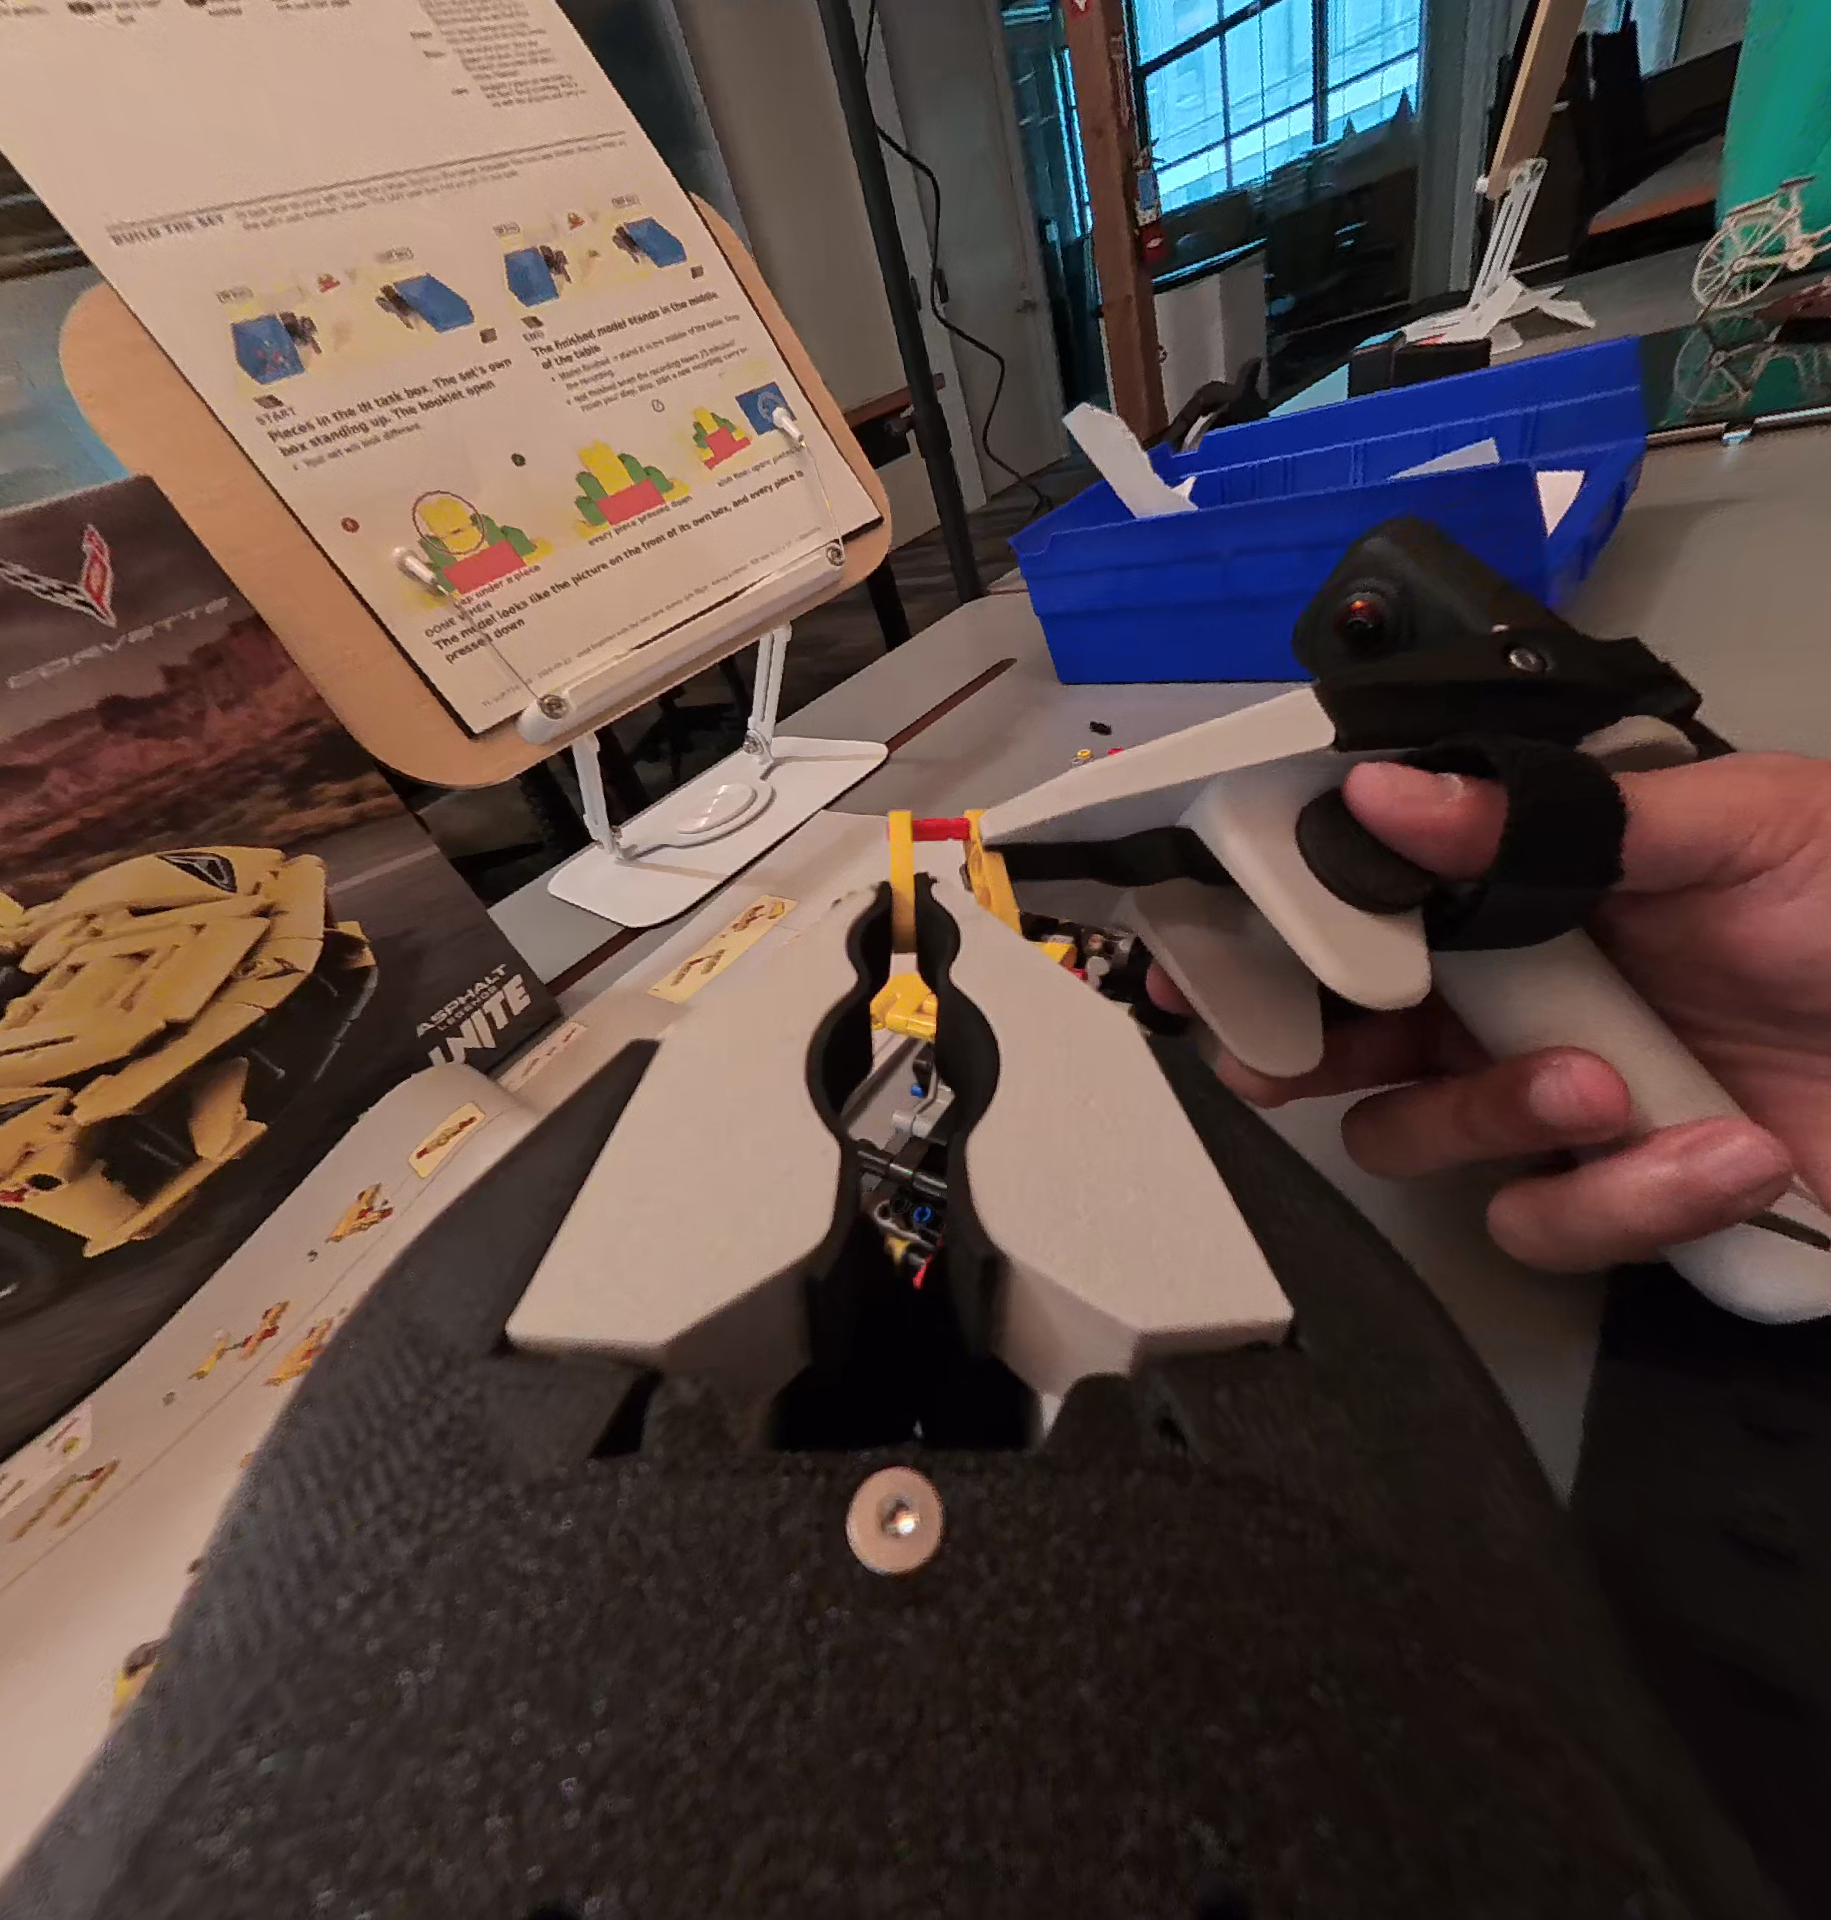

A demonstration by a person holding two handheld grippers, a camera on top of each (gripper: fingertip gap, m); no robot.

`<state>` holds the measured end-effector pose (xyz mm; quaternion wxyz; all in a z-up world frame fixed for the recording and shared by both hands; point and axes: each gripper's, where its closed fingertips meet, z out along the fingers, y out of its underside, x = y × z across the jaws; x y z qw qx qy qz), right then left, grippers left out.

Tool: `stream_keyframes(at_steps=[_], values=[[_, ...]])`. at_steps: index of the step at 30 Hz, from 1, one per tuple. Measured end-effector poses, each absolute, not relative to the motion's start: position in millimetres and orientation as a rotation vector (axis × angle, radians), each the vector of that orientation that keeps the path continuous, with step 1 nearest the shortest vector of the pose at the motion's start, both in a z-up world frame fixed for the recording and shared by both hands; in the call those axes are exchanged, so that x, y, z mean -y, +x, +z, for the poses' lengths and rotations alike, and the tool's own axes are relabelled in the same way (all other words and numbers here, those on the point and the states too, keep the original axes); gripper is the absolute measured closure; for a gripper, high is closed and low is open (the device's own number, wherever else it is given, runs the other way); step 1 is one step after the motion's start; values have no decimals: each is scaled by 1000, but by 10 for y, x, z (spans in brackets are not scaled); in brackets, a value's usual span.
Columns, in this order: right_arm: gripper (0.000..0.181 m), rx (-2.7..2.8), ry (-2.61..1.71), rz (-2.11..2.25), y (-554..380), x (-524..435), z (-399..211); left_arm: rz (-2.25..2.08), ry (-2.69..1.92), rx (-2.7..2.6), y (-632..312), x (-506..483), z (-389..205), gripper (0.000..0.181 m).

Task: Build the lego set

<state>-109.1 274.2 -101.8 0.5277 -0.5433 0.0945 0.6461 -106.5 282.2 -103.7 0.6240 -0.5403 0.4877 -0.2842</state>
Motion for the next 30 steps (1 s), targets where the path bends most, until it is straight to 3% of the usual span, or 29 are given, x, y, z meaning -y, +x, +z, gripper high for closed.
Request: stream_keyframes(at_steps=[7,15,30], values=[[175,-182,-1278,1692,-1121,-2654,-943,-566,-1114,-1177,-1089,-2734,-957,177],[175,-112,-1282,1572,-1126,-2626,-925,-438,-1040,-1187,-1103,-2692,-929,178],[175,-73,-1357,1457,-1074,-2635,-950,-646,-1120,-1234,-1057,-2642,-1022,171]])
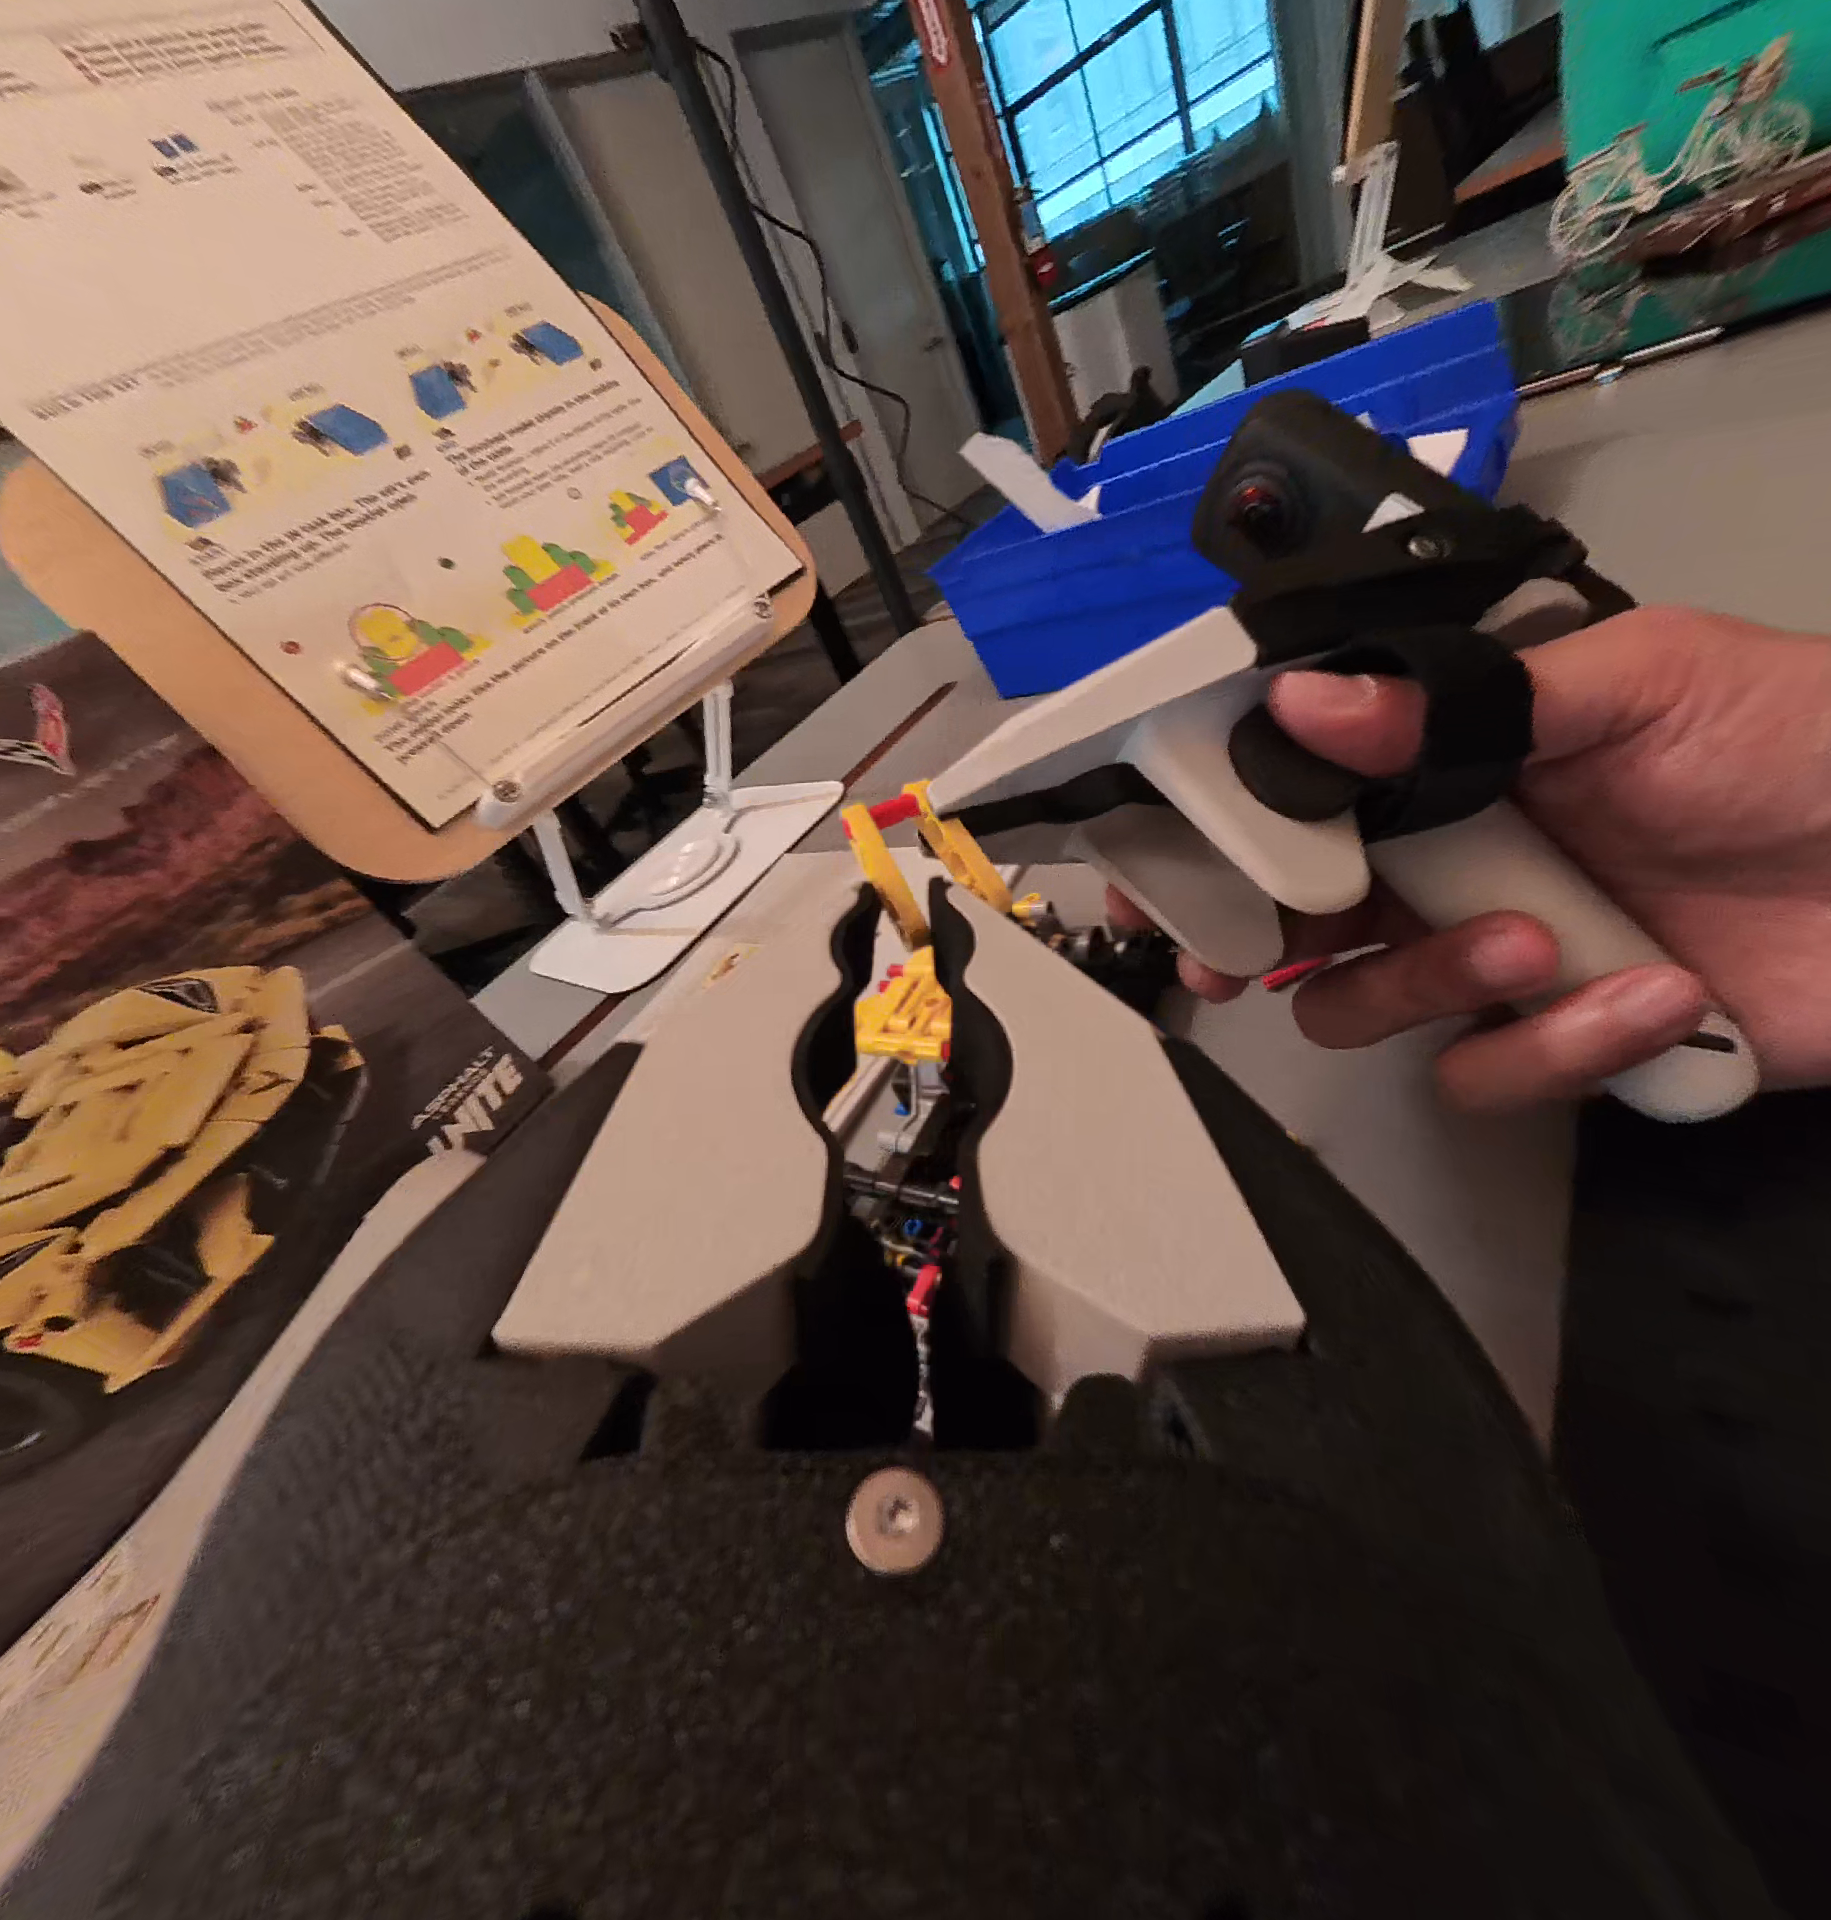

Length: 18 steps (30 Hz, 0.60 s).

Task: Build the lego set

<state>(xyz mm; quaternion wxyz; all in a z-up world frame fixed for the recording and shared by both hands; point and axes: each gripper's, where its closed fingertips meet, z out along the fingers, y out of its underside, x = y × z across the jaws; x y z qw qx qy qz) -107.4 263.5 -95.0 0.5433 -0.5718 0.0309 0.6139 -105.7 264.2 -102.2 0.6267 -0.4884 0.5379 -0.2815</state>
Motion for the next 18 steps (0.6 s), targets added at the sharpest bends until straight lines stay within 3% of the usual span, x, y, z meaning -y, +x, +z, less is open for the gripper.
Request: stream_keyframes(at_steps=[11,13,18], values=[[176,-63,-1396,1455,-1051,-2632,-985,-763,-1140,-1307,-1077,-2587,-1066,166],[175,-49,-1412,1487,-1095,-2620,-1002,-799,-1143,-1288,-1079,-2578,-1037,181],[175,-55,-1401,1457,-958,-2630,-966,-745,-1190,-1289,-1112,-2707,-1099,181]])
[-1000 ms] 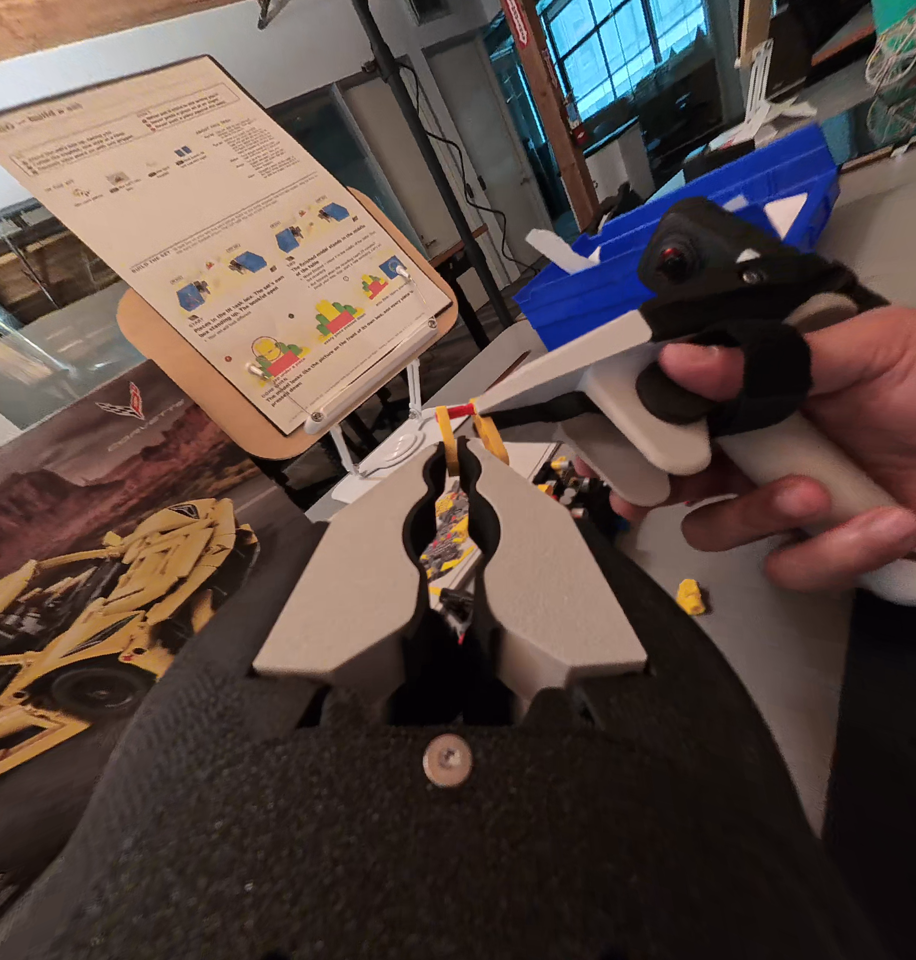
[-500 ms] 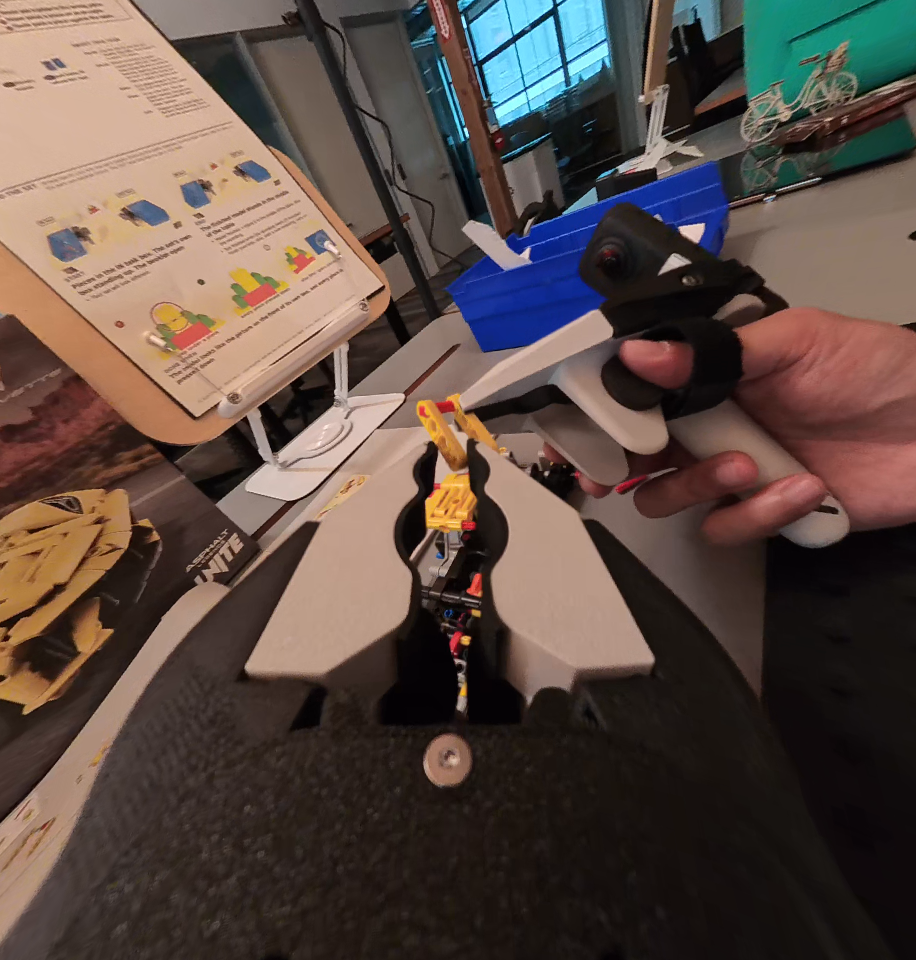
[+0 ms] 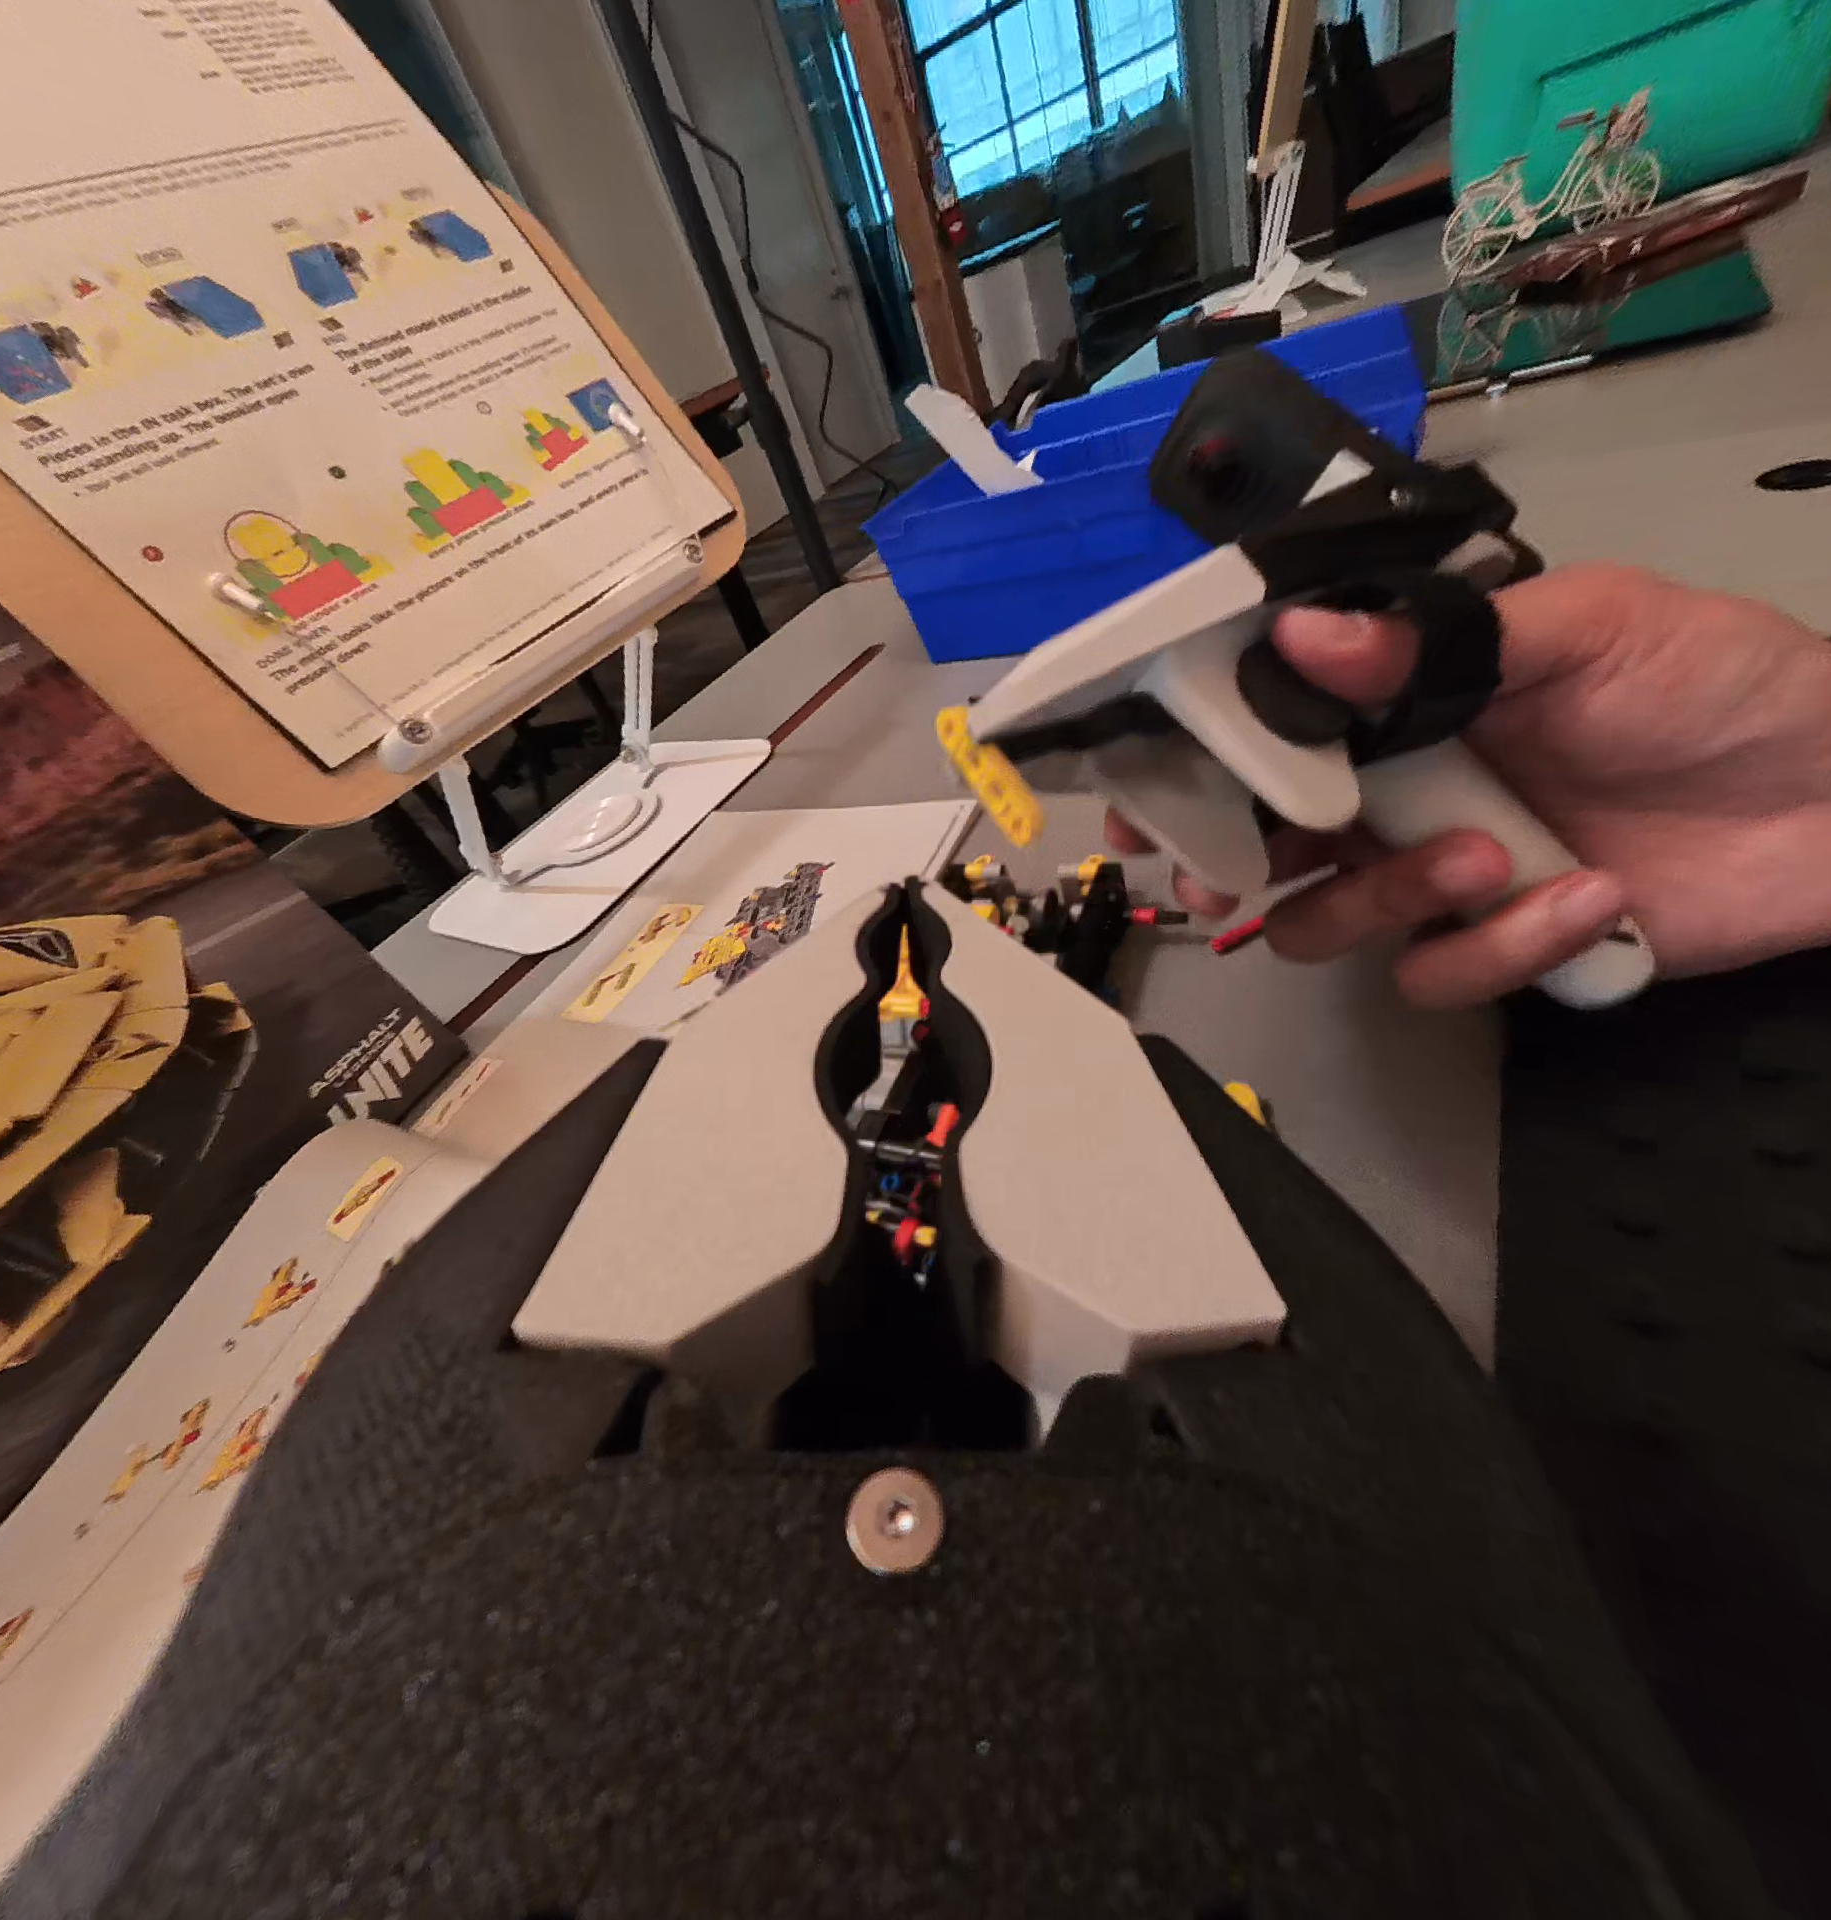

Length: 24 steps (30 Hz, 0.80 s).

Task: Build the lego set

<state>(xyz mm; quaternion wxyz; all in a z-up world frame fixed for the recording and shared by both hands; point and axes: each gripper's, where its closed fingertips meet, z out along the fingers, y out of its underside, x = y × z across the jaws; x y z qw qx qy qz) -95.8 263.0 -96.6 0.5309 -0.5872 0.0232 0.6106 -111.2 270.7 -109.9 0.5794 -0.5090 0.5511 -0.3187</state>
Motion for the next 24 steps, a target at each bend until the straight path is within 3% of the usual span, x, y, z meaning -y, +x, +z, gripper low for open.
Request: stream_keyframes(at_steps=[5,8,15,24], values=[[176,-84,-1433,1187,-360,-2571,-963,-862,-1462,-1397,-1205,-2638,-1410,178],[175,-91,-1460,1062,-215,-2455,-1049,-866,-1591,-1609,-1300,-2264,-1742,155],[176,67,-1562,1174,-523,-2343,-1114,-669,-1640,-1808,-1233,-2244,-2302,154],[175,1023,-2194,570,-1071,-2066,-1939,-764,-1546,-1924,-1157,-2155,-2400,166]])
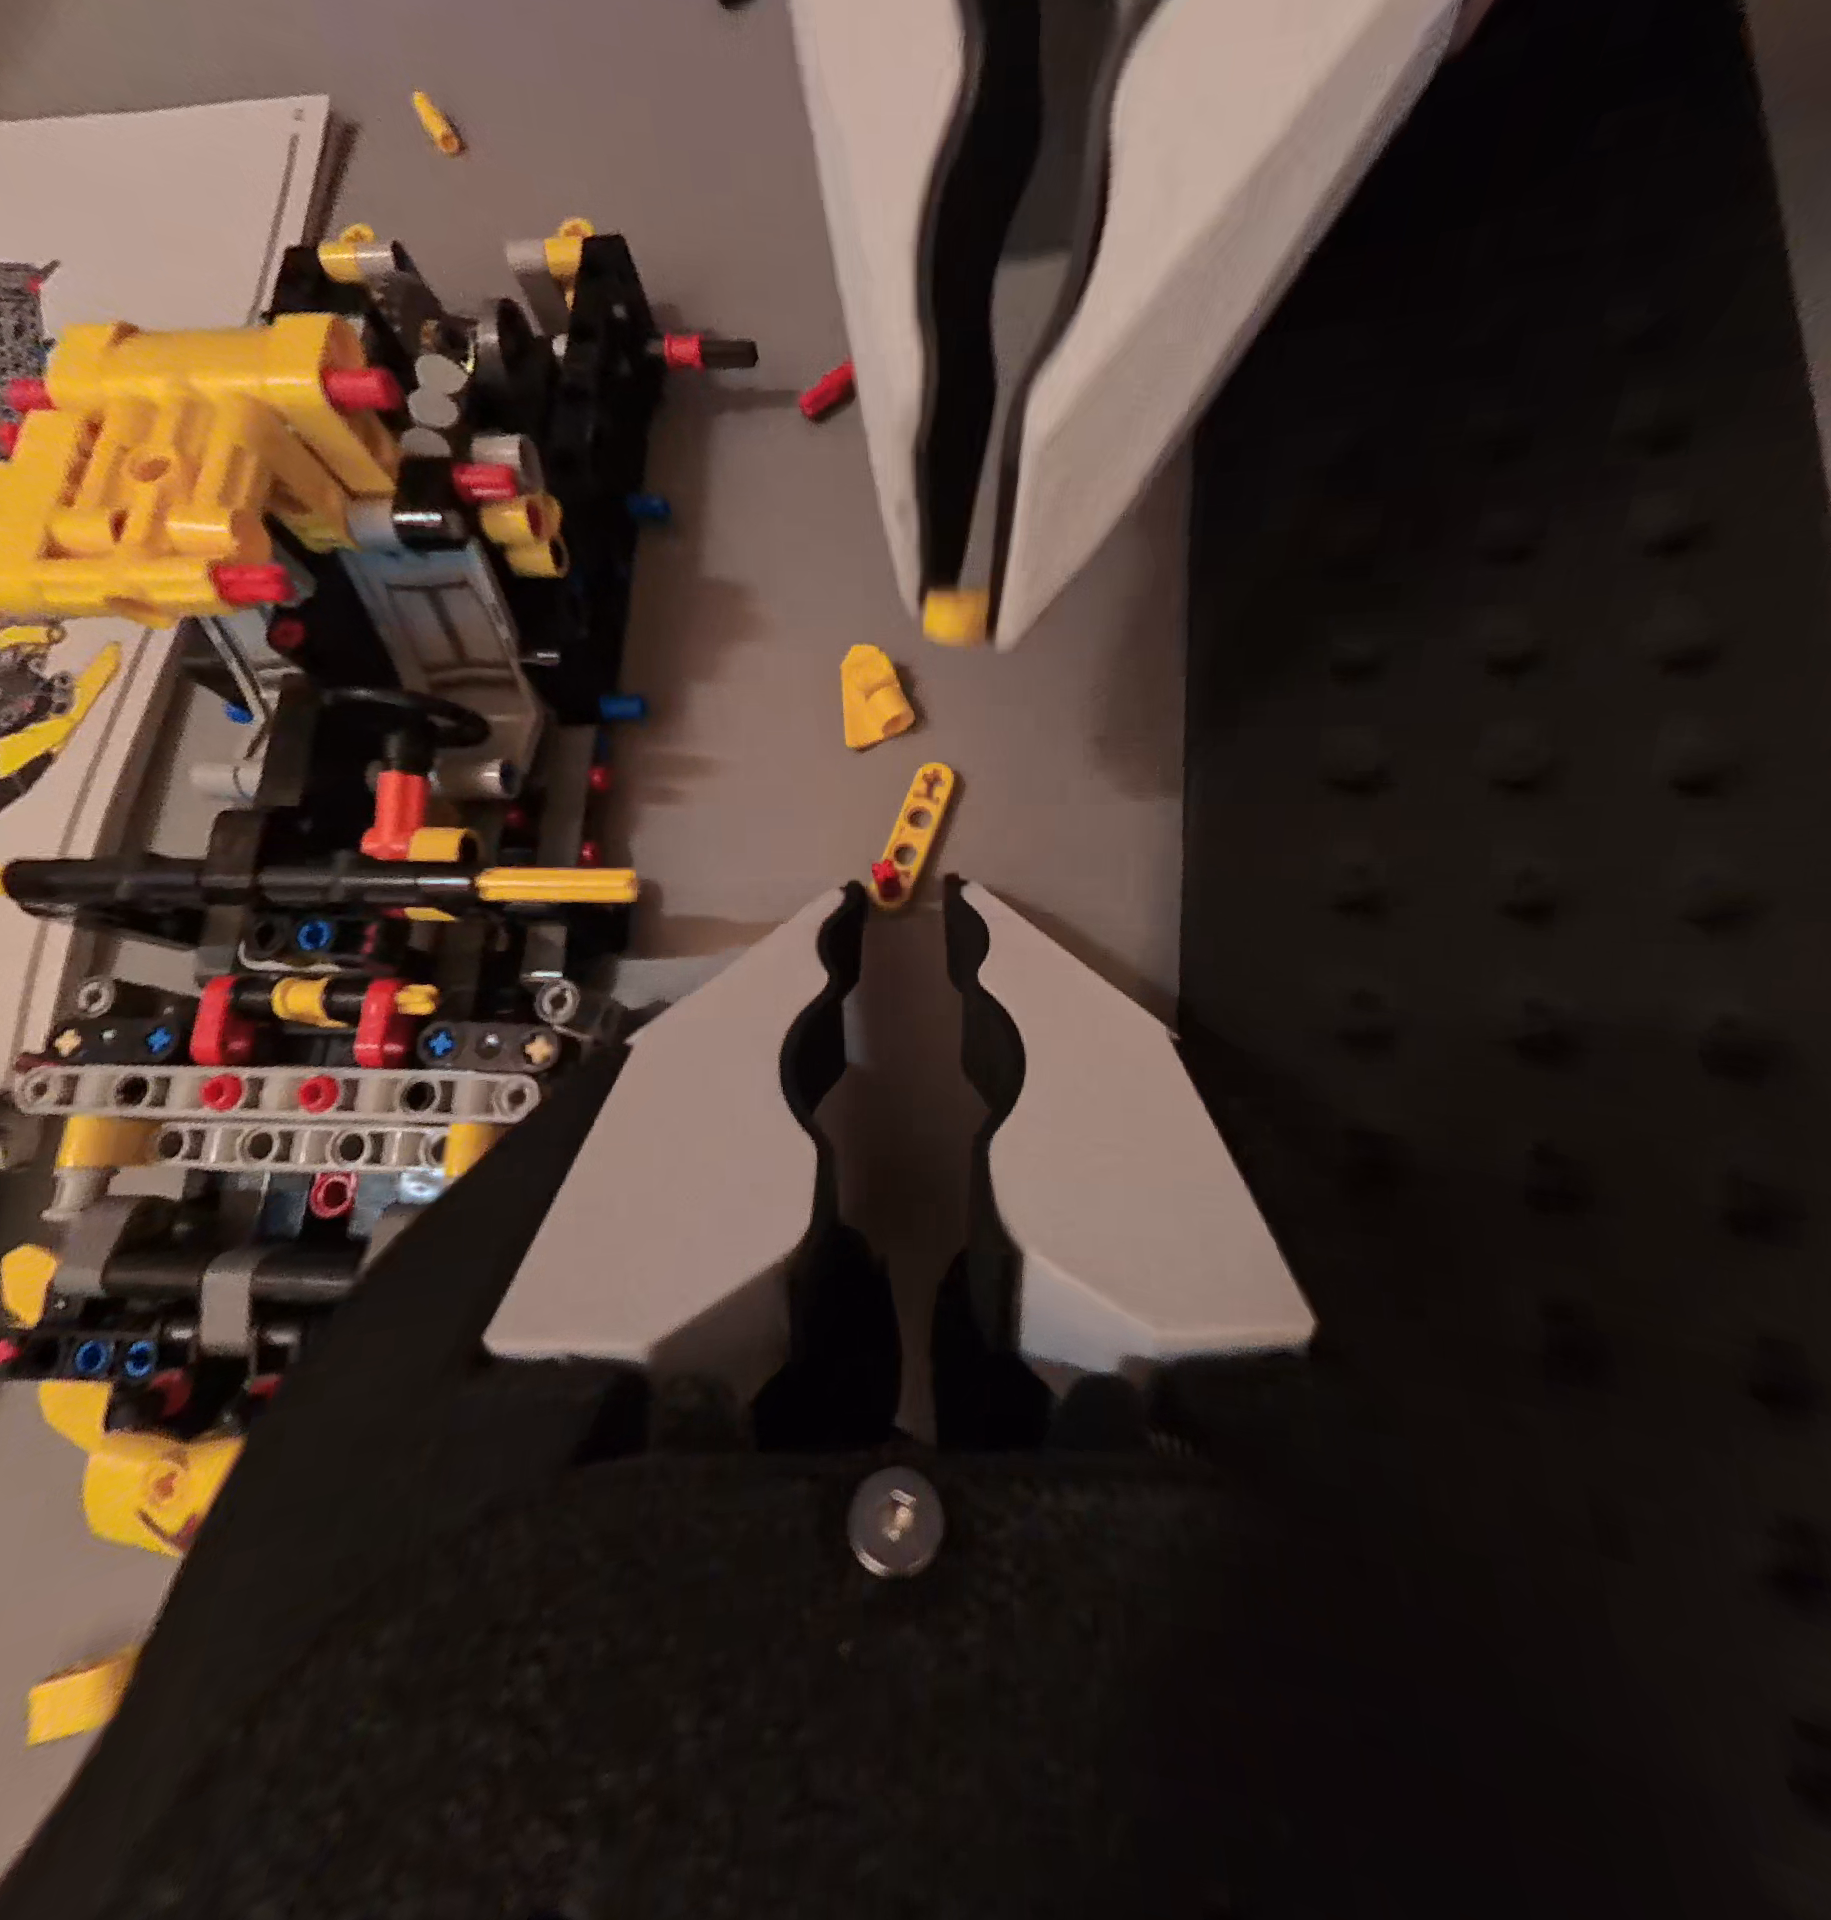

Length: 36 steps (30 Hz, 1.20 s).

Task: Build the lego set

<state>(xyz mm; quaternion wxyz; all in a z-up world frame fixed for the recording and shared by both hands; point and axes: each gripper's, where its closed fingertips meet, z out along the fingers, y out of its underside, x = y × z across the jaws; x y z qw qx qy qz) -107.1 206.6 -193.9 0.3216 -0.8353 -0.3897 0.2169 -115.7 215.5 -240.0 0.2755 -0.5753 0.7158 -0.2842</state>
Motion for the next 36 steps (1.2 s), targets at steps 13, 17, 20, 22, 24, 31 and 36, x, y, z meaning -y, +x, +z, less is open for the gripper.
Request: stream_keyframes(at_steps=[13,17,20,22,24,31,36], values=[[174,1281,-2435,388,-909,-1917,-2396,-782,-1450,-1902,-1213,-2170,-2306,173],[174,1271,-2451,388,-889,-1898,-2441,-869,-1367,-1861,-1226,-2107,-2083,174],[160,1207,-2405,515,-972,-1892,-2310,-926,-1348,-1846,-1262,-2066,-1986,174],[155,1135,-2276,590,-1102,-1966,-2072,-962,-1363,-1836,-1280,-2052,-1962,174],[153,1125,-2136,558,-1208,-2025,-1891,-984,-1373,-1828,-1288,-2046,-1947,174],[174,1179,-2097,490,-1278,-2028,-1974,-964,-1311,-1832,-1296,-2009,-1891,174],[174,1129,-2062,565,-1323,-2023,-1949,-1028,-1300,-1798,-1314,-1988,-1777,174]])
